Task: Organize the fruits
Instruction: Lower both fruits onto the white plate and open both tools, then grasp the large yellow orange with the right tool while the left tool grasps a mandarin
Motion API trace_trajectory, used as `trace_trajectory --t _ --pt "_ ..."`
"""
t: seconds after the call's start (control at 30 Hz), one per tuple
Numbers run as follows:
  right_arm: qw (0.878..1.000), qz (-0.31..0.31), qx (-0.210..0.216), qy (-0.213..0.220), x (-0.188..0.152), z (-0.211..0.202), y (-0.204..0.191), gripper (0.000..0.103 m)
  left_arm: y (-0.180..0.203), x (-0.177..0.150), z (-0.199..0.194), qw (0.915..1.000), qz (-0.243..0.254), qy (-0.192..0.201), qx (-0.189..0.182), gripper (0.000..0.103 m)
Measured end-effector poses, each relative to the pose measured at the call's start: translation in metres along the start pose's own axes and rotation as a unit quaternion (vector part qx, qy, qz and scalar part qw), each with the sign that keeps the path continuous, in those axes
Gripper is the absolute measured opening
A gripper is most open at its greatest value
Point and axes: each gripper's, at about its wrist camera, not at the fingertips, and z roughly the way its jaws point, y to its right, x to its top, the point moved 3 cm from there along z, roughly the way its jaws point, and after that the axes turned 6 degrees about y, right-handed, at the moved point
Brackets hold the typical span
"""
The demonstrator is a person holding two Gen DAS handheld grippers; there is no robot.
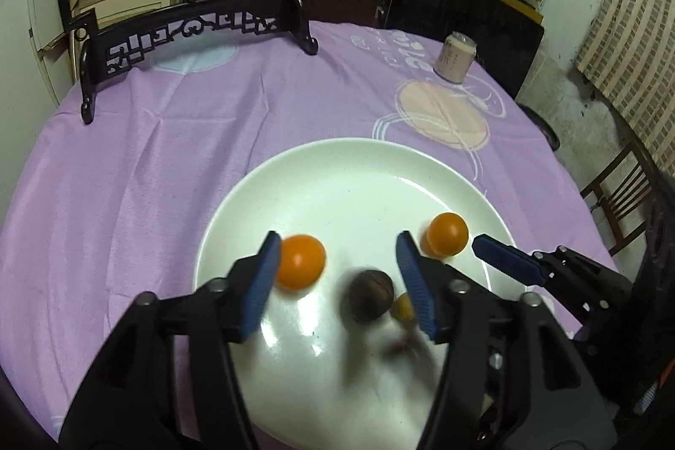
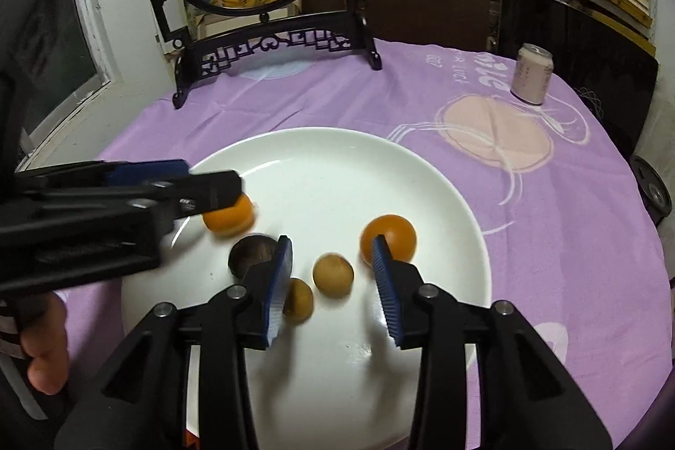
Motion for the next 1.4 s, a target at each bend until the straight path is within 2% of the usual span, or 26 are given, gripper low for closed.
trace_trajectory --t 0.2,0.33,0.43,0.53,0.6,0.67,0.7,0.77,0.8,0.93,1.2,1.4 --pt "1.0 0.014 0.006 -0.004 -0.009 -0.009 0.009 0.04 0.002 -0.014 -0.025 0.9997 0.01 0.021 -0.005 0.06" --pt "1.0 0.013 0.008 0.009 -0.012 -0.016 0.006 0.045 0.006 -0.023 -0.041 0.999 0.013 0.042 -0.004 0.061" --pt "1.0 0.001 0.005 0.022 -0.018 -0.026 0.0 0.045 0.001 -0.038 -0.051 0.9988 0.005 0.048 -0.008 0.062" --pt "0.999 0.014 0.027 0.024 -0.033 -0.053 -0.002 0.046 -0.012 -0.065 -0.067 0.999 -0.014 0.043 0.002 0.063" --pt "0.998 0.021 0.048 0.019 -0.051 -0.083 -0.006 0.052 -0.023 -0.087 -0.085 0.9989 -0.025 0.039 0.01 0.064" --pt "0.998 0.019 0.065 0.01 -0.069 -0.112 -0.01 0.054 -0.036 -0.11 -0.105 0.9986 -0.025 0.038 0.028 0.068" --pt "0.997 0.012 0.071 0.001 -0.083 -0.13 -0.013 0.054 -0.041 -0.118 -0.113 0.9984 -0.025 0.039 0.034 0.076" --pt "0.997 0.006 0.071 -0.012 -0.104 -0.153 -0.017 0.065 -0.048 -0.133 -0.129 0.9978 -0.027 0.043 0.042 0.079" --pt "0.998 0.005 0.067 -0.019 -0.115 -0.161 -0.02 0.067 -0.049 -0.137 -0.133 0.9978 -0.027 0.043 0.043 0.079" --pt "0.997 0.008 0.052 -0.051 -0.142 -0.162 -0.028 0.069 -0.048 -0.154 -0.138 0.9985 -0.034 0.027 0.034 0.079" --pt "0.997 0.012 0.033 -0.072 -0.161 -0.149 -0.035 0.069 -0.023 -0.174 -0.149 0.9995 -0.01 0.024 0.017 0.087" --pt "0.996 0.006 0.028 -0.086 -0.165 -0.137 -0.041 0.069 -0.021 -0.184 -0.154 0.9996 -0.011 0.018 0.017 0.088"
